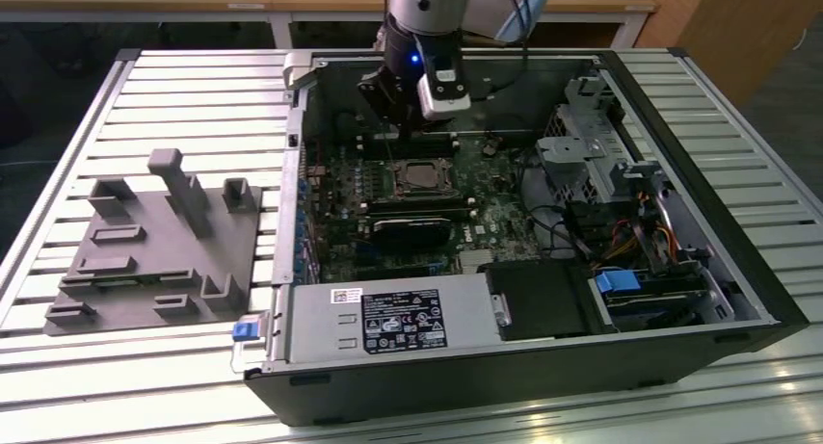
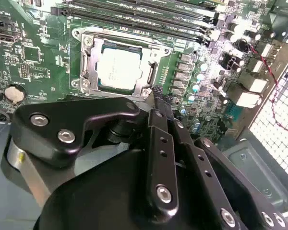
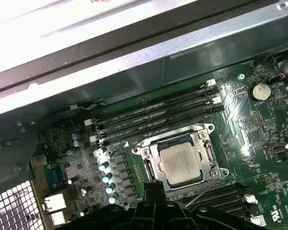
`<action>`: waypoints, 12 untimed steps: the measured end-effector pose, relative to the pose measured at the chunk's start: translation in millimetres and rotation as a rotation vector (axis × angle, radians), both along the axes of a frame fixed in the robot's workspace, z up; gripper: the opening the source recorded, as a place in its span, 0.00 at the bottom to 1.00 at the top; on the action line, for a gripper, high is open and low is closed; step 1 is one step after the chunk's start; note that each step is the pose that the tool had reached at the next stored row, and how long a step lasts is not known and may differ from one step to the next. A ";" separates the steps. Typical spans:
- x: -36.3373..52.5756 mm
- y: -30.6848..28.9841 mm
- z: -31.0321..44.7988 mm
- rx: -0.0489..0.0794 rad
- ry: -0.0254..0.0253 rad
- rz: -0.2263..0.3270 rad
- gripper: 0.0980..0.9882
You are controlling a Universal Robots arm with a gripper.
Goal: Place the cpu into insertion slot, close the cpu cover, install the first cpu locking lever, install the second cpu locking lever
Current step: 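Install the first cpu locking lever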
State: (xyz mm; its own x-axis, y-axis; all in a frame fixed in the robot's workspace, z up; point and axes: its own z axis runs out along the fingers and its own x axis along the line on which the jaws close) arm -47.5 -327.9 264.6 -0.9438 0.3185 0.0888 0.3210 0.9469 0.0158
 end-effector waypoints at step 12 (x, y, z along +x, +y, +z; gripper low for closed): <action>0.0 -0.5 0.0 0.000 -0.0009 0.115 0.01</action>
State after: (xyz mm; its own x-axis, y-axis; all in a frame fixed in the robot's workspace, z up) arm -47.5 -328.3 264.6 -0.9742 0.2078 0.0879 0.2100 0.9776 0.0161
